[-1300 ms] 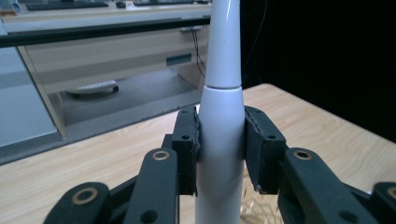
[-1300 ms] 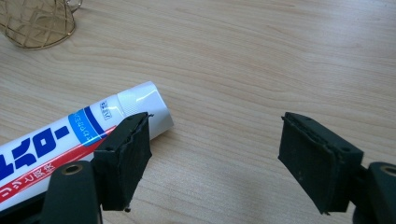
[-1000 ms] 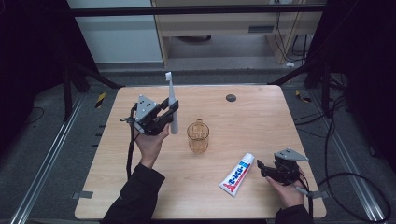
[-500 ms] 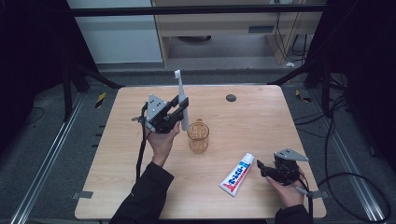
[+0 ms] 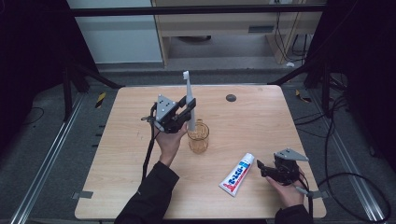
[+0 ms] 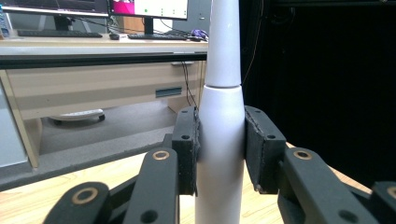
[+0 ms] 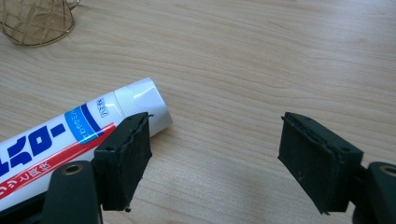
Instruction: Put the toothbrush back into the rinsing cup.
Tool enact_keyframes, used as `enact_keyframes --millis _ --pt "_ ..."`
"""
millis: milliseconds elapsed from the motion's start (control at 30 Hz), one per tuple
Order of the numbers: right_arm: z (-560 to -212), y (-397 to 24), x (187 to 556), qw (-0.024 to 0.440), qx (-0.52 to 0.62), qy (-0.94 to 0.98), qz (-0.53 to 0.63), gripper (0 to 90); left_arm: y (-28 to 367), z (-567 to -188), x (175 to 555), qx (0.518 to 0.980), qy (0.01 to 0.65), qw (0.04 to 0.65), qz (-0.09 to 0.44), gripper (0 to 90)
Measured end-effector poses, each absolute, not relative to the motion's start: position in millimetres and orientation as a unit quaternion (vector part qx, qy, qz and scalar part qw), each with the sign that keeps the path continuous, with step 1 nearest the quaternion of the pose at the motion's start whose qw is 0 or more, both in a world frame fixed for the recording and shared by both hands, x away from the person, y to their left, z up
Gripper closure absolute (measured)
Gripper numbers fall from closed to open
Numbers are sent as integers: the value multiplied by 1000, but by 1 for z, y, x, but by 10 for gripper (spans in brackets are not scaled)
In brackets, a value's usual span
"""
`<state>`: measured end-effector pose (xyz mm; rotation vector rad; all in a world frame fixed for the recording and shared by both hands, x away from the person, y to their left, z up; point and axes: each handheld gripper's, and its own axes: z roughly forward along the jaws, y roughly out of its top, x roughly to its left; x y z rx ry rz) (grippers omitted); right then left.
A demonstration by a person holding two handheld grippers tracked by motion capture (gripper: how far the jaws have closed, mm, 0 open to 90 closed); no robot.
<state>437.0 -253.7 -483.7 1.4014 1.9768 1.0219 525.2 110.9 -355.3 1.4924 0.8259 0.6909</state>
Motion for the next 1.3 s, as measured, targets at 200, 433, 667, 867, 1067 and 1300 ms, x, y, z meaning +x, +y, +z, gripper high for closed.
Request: enact_keyframes --millis 200,433,667,867,1067,1300 --pt "-484 -253 437 251 516 728 376 252 107 -363 527 649 358 602 296 672" --pt "-485 -253 438 252 513 730 374 253 105 -374 526 655 358 596 295 673" --pt "-485 -253 437 252 513 730 374 253 104 -387 526 661 360 588 295 672" --pt "-485 -253 438 252 514 731 372 254 104 -397 525 665 361 585 292 672" --pt "-485 -252 438 253 513 732 371 254 105 -404 523 670 357 583 290 672" --pt "-485 -252 438 254 512 732 371 254 106 -410 521 672 355 582 289 672"
